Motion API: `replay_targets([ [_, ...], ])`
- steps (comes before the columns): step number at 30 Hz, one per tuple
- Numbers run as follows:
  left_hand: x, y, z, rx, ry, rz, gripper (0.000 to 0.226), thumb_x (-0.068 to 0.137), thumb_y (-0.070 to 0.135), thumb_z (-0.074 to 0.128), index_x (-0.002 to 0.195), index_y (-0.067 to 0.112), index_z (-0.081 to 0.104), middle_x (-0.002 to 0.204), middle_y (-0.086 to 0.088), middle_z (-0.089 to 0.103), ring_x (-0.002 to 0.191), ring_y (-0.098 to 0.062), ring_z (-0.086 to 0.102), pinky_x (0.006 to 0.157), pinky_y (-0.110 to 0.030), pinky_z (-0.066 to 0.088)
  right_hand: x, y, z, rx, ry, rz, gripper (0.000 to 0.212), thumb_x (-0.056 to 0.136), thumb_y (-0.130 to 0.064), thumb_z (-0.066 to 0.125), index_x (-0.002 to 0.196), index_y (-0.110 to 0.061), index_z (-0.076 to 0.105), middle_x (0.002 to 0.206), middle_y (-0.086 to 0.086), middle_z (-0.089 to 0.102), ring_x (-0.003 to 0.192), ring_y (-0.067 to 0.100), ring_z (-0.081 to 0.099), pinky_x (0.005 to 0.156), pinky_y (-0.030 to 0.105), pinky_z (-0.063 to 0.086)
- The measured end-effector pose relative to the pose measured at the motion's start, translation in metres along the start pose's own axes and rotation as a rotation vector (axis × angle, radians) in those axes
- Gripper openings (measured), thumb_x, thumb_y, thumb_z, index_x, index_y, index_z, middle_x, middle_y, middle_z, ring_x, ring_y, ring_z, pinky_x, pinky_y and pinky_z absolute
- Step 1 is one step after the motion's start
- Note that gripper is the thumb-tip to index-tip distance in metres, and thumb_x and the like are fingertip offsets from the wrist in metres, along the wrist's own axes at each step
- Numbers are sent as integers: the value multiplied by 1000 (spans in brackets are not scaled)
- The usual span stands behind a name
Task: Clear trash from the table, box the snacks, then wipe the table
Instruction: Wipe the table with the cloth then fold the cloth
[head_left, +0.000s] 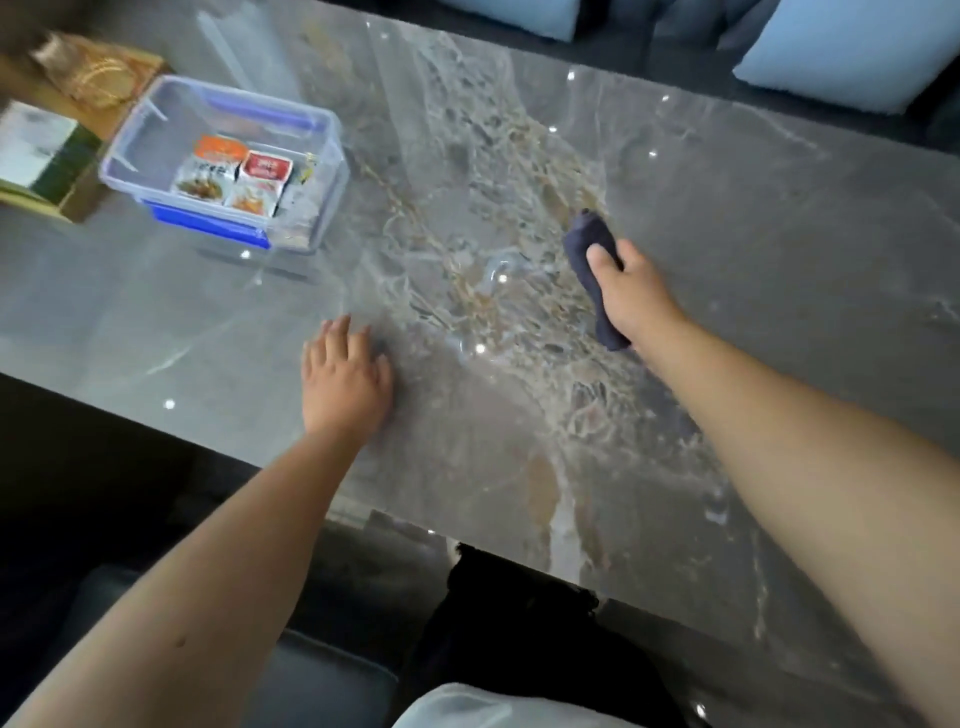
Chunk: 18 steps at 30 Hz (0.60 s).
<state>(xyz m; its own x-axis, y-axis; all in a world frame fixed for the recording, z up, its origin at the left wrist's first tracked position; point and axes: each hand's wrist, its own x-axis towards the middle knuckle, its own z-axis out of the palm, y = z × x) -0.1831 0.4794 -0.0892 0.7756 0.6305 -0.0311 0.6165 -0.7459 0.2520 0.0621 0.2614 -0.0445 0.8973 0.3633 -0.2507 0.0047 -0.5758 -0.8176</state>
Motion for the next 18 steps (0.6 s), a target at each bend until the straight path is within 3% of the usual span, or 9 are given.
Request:
replay_targets([
  [5, 16, -44, 11, 13, -14, -84, 54, 91, 38, 41, 136, 8, 42, 151, -17, 33, 142, -35, 21, 116, -51, 12, 58, -42, 49, -417, 29, -225, 32, 91, -49, 36, 99, -22, 50, 98, 10, 60, 87, 32, 54, 69, 40, 41],
  [8, 17, -48, 16, 19, 0, -76, 56, 92, 42, 36, 138, 11, 40, 152, -14, 33, 143, -31, 19, 117, -48, 11, 92, -61, 79, -560, 51, -292, 37, 94, -46, 35, 113, -19, 50, 110, 15, 57, 95, 35, 53, 69, 37, 35],
  [12, 17, -48, 18, 20, 17, -61, 55, 92, 40, 35, 139, 11, 40, 152, -13, 35, 143, -31, 21, 117, -49, 13, 127, -73, 112, -757, 37, -344, 42, 96, -44, 34, 125, -17, 47, 128, 21, 46, 111, 42, 45, 90, 49, 39],
  [15, 15, -49, 21, 15, 33, -56, 54, 92, 37, 38, 138, 10, 42, 151, -14, 36, 143, -31, 21, 117, -49, 13, 140, -62, 129, -931, -114, -359, 50, 98, -45, 24, 142, -22, 31, 153, 13, 20, 136, 37, 21, 110, 52, 19],
  [18, 15, -49, 23, 32, 52, -47, 54, 91, 37, 39, 138, 9, 40, 151, -15, 35, 143, -31, 20, 118, -49, 12, 139, -51, 137, -975, -197, -427, 54, 99, -44, 18, 148, -22, 12, 159, 4, 3, 143, 26, 6, 114, 51, 8],
])
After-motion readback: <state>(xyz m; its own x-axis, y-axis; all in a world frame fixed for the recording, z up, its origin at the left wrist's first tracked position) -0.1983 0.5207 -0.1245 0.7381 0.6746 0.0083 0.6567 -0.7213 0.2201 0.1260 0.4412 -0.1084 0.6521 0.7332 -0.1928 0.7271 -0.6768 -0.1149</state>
